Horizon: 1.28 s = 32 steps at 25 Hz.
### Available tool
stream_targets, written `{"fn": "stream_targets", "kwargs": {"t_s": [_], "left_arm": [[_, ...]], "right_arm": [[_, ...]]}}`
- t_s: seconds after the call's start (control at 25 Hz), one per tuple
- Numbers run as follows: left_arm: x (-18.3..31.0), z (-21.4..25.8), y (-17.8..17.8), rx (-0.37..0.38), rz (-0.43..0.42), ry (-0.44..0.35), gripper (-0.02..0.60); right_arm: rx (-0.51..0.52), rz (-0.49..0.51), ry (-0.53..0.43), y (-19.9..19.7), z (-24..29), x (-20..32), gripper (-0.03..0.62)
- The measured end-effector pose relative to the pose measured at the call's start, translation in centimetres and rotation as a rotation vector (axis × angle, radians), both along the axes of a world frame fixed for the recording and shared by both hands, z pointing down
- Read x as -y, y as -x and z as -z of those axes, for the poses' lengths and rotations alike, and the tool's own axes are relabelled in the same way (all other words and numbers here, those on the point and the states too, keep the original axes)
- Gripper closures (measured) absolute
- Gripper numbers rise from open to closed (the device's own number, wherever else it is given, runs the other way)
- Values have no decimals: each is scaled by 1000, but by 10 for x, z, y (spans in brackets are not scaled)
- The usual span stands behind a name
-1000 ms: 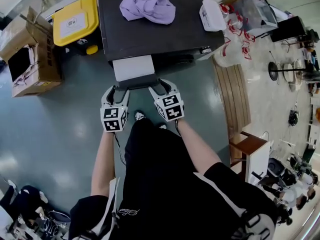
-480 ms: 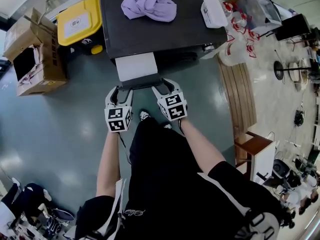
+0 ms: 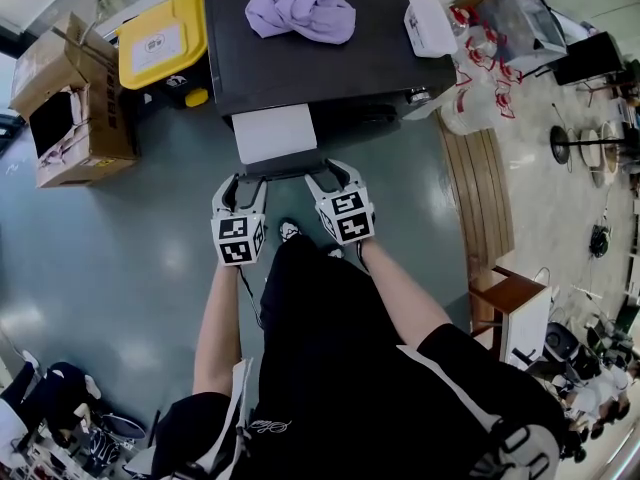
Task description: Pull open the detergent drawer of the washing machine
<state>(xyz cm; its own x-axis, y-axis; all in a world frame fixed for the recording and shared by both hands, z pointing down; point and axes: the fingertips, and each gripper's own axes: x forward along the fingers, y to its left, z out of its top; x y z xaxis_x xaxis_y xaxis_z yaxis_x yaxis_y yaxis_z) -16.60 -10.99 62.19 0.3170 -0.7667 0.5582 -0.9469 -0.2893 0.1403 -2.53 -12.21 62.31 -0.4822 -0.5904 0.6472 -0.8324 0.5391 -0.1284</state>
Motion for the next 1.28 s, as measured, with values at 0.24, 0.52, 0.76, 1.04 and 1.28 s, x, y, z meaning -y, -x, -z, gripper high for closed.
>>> {"fn": "stream_targets", "kwargs": {"t_s": [0.24,0.52,0.76,1.04,1.28], "left_arm": [[-3,-1,-1,5,4,0,333],[-7,-1,-1,7,7,8,333],[-11,-1,-2,11,10,12,333],[-19,-3,-4,13,16,17,333],[-21,-1,-4,10,24,12,333]], "right_arm": [[1,-3,3,-1,-1,-3,390],[9,-8,6,-1,0,-9,393],[15,-10,2,-2,-1,-13,393],[15,-8,4,-4,-3,-20,395],[18,-11,1,-4,0,-22,395]]}}
